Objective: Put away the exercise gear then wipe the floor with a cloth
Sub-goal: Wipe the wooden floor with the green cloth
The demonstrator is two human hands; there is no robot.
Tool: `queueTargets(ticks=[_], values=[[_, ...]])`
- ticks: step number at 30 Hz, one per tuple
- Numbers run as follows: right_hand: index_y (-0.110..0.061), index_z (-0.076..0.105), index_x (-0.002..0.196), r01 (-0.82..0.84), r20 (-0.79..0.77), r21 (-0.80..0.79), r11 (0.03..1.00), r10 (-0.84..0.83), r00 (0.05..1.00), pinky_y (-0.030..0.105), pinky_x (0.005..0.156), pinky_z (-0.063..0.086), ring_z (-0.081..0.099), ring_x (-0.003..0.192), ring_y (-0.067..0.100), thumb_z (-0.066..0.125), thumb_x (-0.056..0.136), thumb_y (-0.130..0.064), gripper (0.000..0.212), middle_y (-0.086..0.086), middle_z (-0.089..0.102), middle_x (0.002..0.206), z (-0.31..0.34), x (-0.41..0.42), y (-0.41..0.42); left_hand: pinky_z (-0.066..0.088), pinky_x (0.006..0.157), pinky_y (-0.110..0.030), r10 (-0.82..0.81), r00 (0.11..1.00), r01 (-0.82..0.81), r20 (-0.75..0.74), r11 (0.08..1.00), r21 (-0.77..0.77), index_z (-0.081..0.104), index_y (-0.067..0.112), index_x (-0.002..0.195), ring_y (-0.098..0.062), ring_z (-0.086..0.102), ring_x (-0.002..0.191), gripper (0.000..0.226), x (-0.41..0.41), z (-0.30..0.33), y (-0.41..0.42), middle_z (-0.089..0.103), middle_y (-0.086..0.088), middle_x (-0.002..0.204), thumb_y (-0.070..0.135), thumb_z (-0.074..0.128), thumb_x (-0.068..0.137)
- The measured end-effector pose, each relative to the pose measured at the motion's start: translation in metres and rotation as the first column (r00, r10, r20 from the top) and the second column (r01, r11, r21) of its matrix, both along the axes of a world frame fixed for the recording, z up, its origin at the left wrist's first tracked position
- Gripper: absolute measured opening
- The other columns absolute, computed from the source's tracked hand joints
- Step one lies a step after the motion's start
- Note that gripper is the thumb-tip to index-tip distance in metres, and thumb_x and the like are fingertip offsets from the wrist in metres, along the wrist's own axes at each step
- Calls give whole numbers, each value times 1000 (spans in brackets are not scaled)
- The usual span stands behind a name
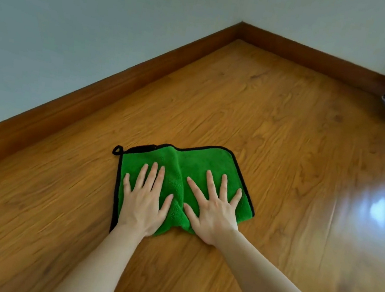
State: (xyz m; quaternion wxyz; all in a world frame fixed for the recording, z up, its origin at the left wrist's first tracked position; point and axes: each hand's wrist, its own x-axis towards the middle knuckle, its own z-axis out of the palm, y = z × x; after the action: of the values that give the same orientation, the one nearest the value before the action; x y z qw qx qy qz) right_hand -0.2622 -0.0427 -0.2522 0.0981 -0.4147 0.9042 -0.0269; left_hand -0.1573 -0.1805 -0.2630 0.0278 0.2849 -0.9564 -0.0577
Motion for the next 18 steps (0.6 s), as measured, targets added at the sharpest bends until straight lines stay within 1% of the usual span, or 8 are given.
queueTargets(ticks=[2,5,7,9,11,13,15,18], values=[[-51,-11,142,0,-12,5,1000,0,1000,69,106,-8,-22,140,38,-14,70,-77,76,1,-17,157,-3,-19,-10,5,114,-55,4,1000,-4,0,1000,-14,9,16,149,-22,4,145,81,-20,0,-8,9,-3,157,58,-5,81],[-51,-12,142,-2,-31,17,1000,2,1000,69,104,-7,-20,141,40,-12,69,-72,75,2,-16,157,-6,-38,-23,2,114,-53,34,999,-34,7,999,-27,1,17,149,-21,-1,145,80,-40,1,-16,3,-2,158,57,-9,80],[-51,-12,141,-6,-26,39,999,7,1000,70,104,-7,-20,140,41,-12,69,-72,75,2,-17,157,-6,-45,-27,3,115,-52,50,999,-50,-1,998,-27,-5,18,149,-20,-3,145,71,-45,0,-17,0,-3,158,55,3,89],[-52,-13,141,-4,-13,63,998,5,1000,70,104,-7,-21,140,41,-4,77,-73,68,1,-18,157,-5,-47,-29,4,116,-49,65,997,-66,-30,998,-23,-4,17,149,-20,-3,145,68,-42,2,-14,0,-5,158,51,16,94],[-51,-12,142,-3,14,97,995,2,1000,69,105,-7,-21,140,40,8,87,-70,62,1,-18,157,1,-48,-31,7,117,-46,91,995,-92,-26,996,-18,2,17,149,-22,1,145,66,-37,4,-10,2,-9,158,51,17,95],[-50,-11,142,1,41,145,989,-7,999,69,106,-5,-20,140,40,13,89,-68,61,1,-18,157,9,-48,-32,7,117,-44,102,995,-102,8,995,0,3,18,149,-23,3,145,64,-31,5,-3,2,-10,158,51,14,95],[-50,-11,143,-1,65,184,983,-12,998,69,107,-2,-18,141,40,14,89,-67,62,1,-18,157,14,-45,-31,6,118,-43,97,994,-98,42,995,7,0,20,149,-23,1,145,66,-19,5,1,-1,-9,158,55,9,94],[-51,-12,142,-5,75,219,976,-12,997,70,107,0,-17,141,40,15,89,-69,62,0,-18,157,18,-32,-21,2,118,-41,58,994,-60,97,998,18,-4,23,149,-22,-3,145,84,8,5,1,-5,-8,158,67,-12,78]])
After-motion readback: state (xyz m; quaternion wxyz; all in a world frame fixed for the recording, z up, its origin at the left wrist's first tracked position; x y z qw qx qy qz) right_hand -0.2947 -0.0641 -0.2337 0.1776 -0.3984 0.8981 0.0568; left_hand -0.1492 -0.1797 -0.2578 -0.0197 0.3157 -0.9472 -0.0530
